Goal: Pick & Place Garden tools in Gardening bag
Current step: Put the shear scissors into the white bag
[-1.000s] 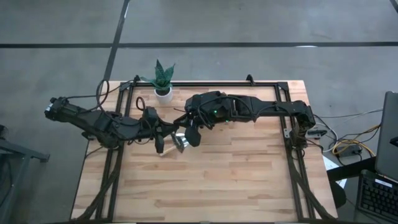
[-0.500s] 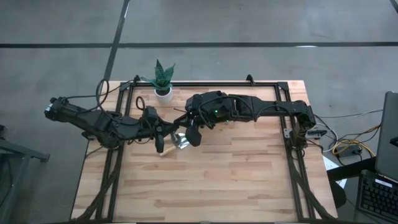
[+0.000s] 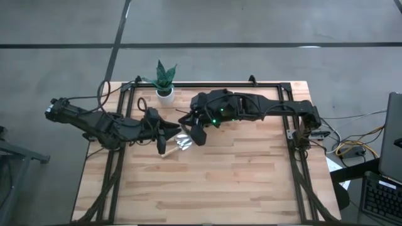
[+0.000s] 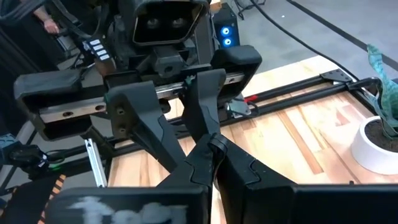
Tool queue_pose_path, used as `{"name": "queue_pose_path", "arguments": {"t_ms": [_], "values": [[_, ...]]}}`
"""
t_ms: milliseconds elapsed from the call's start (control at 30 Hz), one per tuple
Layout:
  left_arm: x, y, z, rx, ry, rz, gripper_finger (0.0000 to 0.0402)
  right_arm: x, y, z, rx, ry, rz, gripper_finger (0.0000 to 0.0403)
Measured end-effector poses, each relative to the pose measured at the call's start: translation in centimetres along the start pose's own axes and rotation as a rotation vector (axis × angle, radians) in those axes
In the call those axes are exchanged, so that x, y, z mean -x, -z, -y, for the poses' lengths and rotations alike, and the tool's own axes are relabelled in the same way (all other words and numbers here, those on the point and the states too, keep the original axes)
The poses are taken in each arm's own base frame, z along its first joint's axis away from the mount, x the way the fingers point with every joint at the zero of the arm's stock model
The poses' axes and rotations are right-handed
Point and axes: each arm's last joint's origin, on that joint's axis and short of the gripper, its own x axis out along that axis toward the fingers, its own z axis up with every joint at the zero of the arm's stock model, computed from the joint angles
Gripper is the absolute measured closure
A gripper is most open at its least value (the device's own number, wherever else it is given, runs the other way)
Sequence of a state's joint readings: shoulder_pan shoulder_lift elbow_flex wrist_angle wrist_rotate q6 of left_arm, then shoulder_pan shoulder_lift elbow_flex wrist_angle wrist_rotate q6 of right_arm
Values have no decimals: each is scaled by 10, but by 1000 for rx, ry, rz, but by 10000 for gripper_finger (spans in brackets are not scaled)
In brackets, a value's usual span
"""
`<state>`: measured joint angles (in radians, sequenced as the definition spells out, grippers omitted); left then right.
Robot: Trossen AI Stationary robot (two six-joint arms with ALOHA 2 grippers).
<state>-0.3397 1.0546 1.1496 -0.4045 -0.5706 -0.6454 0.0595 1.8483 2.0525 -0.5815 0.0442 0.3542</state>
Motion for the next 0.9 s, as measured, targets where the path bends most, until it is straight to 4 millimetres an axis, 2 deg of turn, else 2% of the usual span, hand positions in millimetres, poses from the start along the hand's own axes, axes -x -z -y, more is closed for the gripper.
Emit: {"name": "queue_pose_path", "arguments": {"t_ms": [300,700,900], "values": [[-1,2,-1,1,-3,-4,280,14,-1,5,7,73,-29,395],[-1,2,-1,1,-4,-5,280,69,-19,16,12,199,23,395],[-1,2,-1,2,-4,-5,280,98,-23,27,22,298,9,395]]}}
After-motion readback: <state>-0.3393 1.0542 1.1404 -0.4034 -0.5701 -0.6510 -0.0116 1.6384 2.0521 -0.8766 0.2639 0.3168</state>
